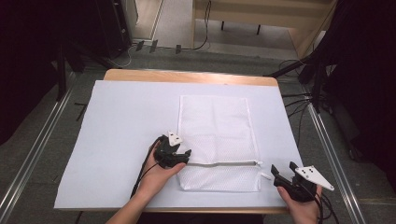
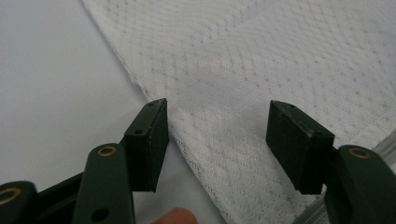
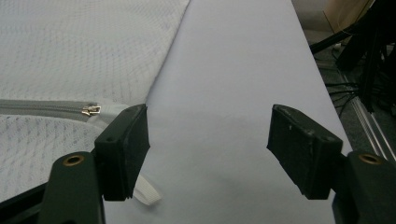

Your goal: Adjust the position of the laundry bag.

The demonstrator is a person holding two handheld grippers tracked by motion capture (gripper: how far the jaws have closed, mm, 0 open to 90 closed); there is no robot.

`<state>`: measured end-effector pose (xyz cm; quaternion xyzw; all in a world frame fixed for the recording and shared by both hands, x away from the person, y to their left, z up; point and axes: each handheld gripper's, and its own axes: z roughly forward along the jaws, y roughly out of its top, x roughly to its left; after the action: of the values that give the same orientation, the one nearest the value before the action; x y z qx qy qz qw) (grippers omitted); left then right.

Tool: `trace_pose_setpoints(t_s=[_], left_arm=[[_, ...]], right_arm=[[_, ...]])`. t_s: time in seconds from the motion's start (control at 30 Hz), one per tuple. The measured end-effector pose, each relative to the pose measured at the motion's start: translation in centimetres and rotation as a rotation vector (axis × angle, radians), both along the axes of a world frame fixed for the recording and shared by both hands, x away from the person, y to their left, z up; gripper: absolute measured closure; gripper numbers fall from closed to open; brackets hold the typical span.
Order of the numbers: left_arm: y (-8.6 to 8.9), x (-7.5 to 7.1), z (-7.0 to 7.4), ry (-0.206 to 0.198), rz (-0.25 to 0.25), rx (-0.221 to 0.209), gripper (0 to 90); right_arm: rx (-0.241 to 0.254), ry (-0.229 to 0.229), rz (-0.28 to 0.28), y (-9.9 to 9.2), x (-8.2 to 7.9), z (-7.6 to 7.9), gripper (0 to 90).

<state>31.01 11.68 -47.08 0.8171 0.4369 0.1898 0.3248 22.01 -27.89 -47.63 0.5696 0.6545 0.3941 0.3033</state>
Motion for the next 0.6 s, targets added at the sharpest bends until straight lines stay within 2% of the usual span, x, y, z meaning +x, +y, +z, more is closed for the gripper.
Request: trace_pose_setpoints(t_s=[0.1, 0.17, 0.23, 0.33, 0.37, 0.4, 0.47, 0.6], left_arm=[[-0.1, -0.1, 0.0, -0.002, -0.003, 0.001, 43.1], [-0.3, -0.4, 0.0, -0.016, -0.025, 0.008, 51.5], [-0.6, -0.8, 0.0, -0.03, -0.055, 0.015, 64.1], [-0.6, -0.9, 0.1, -0.017, -0.064, 0.002, 80.8], [-0.5, -0.8, 0.1, -0.008, -0.058, -0.015, 80.8], [-0.2, -0.7, 0.1, 0.004, -0.055, -0.035, 89.6], [0.3, -0.5, 0.2, 0.031, -0.058, -0.057, 90.0], [0.7, -0.5, 0.2, 0.042, -0.058, -0.067, 90.0]], right_arm=[[0.002, 0.004, -0.002, 0.0, 0.0, 0.0, 30.3], [-0.006, 0.002, 0.004, 0.2, 0.1, 0.0, 30.3], [-0.006, 0.002, 0.007, 0.3, 0.2, -0.1, 30.3], [-0.007, 0.003, 0.012, 0.5, 0.3, -0.1, 30.4], [-0.009, 0.004, 0.013, 0.6, 0.4, -0.1, 30.4], [-0.009, 0.003, 0.018, 0.7, 0.4, -0.1, 30.4], [-0.011, 0.004, 0.022, 0.7, 0.4, -0.1, 30.4], [-0.006, 0.003, 0.022, 0.6, 0.4, 0.0, 30.4]])
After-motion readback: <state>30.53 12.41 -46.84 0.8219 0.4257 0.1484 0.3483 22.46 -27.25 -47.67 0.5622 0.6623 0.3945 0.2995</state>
